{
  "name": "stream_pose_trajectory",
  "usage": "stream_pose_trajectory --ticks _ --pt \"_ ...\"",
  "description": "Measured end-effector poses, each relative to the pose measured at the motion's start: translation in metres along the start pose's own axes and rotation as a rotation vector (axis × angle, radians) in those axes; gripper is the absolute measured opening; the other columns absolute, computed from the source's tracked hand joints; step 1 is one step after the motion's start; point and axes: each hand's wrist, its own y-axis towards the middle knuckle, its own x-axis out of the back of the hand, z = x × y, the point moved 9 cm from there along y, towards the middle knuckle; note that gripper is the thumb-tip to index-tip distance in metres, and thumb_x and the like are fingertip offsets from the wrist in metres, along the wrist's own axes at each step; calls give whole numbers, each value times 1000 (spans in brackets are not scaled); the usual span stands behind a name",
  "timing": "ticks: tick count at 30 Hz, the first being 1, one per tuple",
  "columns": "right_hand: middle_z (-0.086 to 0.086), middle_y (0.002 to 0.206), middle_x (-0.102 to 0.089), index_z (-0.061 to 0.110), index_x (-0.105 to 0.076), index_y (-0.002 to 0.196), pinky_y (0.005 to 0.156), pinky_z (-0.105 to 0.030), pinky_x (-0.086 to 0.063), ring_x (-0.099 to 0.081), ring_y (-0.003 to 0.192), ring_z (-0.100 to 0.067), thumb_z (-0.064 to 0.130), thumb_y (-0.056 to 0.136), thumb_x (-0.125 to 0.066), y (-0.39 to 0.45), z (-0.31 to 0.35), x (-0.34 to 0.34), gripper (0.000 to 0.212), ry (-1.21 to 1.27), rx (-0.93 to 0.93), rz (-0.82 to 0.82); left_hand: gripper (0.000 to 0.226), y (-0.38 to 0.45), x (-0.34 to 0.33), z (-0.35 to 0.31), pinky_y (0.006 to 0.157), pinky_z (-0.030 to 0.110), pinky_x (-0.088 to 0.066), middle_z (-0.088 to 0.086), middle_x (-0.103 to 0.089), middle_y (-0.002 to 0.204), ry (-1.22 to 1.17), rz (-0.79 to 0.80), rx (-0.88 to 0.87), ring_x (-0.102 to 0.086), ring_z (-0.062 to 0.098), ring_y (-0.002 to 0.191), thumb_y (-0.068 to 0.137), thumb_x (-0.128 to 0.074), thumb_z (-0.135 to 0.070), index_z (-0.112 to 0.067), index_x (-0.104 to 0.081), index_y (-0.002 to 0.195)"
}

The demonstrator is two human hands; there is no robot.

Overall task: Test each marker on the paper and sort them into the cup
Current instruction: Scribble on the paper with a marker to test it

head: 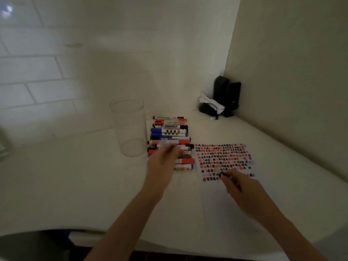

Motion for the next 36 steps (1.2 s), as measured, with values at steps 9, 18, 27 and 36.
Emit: stream_pose_trajectory --ticks 9,18,27,36 --pt "-10 100 -72 14 -66 108 69 -33 -59 -69 85 -23 12 100 -44 10 -17 11 23 1106 -181 -65 19 -16 -57 44 82 3 -38 -12 -59 105 583 307 -246 -53 -3 92 91 -60 -34 -27 -64 109" --pt "-5 69 -56 -1 -65 103 43 -17 -38 -49 57 -9 24 86 -64 17 -24 -19 30 1158 -274 -19 19 -15 -67 43 87 3 -34 -3 -64 107 678 441 -492 -51 1 96 90 -62 -26 -19 -66 108" --pt "3 54 -63 20 -63 67 50 -19 -46 -56 44 -4 35 91 -59 28 -34 -24 28 390 -139 -245 28 -20 -63 50 97 13 -36 -4 -69 111 721 442 -576 -55 6 106 91 -53 -32 -20 -68 111" --pt "19 66 -62 29 -63 75 59 -2 -42 -59 65 12 34 83 -70 29 -26 -25 12 210 -27 -227 24 -18 -63 54 99 8 -27 -10 -65 117 737 432 -581 -50 2 113 89 -61 -33 -24 -68 111"
